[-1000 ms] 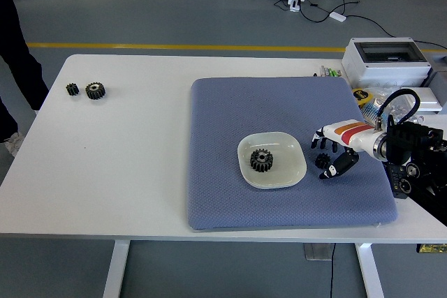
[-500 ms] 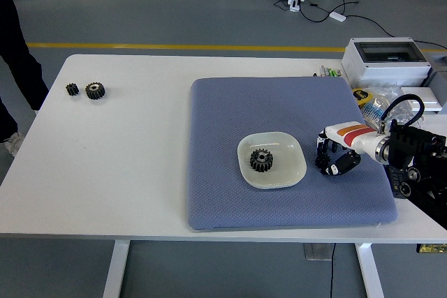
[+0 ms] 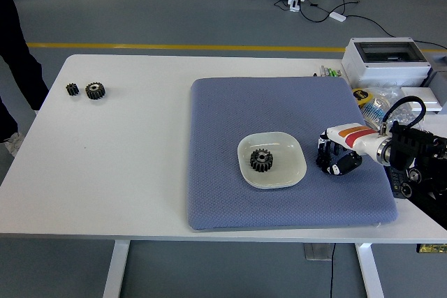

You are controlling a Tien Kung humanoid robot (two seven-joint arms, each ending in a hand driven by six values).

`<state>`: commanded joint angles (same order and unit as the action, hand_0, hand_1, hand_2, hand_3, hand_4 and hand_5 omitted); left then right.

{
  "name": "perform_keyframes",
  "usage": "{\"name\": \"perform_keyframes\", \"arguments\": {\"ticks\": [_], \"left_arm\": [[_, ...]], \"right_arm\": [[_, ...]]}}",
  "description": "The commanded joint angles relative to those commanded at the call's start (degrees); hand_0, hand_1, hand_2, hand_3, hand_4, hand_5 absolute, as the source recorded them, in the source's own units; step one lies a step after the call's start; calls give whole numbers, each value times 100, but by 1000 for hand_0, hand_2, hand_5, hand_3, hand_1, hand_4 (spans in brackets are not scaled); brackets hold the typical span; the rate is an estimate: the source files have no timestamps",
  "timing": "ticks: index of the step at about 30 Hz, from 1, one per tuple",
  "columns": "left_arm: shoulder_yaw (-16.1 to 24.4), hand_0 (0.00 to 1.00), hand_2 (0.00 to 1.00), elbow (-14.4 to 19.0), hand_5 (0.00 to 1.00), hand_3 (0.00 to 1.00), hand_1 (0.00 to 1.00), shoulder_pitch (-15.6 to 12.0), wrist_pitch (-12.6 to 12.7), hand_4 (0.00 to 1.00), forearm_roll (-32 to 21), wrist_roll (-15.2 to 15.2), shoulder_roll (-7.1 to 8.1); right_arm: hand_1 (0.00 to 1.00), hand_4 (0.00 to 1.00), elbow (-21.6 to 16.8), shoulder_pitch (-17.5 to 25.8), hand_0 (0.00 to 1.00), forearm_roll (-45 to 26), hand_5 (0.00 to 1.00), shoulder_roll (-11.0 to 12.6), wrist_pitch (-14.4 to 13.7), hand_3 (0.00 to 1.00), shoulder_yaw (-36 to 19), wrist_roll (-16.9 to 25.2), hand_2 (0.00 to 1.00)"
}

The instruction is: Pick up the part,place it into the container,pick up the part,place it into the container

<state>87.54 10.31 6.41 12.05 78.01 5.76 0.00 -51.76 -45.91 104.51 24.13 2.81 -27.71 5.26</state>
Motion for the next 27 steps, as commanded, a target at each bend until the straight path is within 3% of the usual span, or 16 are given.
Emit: {"name": "perform_keyframes", "arguments": {"ticks": [2, 7, 8, 27], "left_arm": [[1, 688, 685, 0, 607, 568, 675, 4, 1, 675, -2, 0, 0], [-3, 688, 685, 0, 607, 568, 675, 5, 1, 675, -14, -2, 0], [-6, 688, 684, 0, 608, 569, 675, 6, 1, 675, -14, -2, 0], [-16, 689, 686, 0, 606, 569, 675, 16, -3, 672, -21, -3, 0]], "right_arm": [[425, 821, -3, 4, 396, -11, 31, 4, -15, 498, -1, 17, 477], [425, 821, -29, 2, 396, -37, 31, 16, -67, 498, 11, 72, 477], [404, 879, -39, 1, 322, -45, 2, 20, -77, 493, 12, 88, 454], [394, 888, -127, 1, 316, -114, 2, 92, -15, 497, -82, 101, 448]]}}
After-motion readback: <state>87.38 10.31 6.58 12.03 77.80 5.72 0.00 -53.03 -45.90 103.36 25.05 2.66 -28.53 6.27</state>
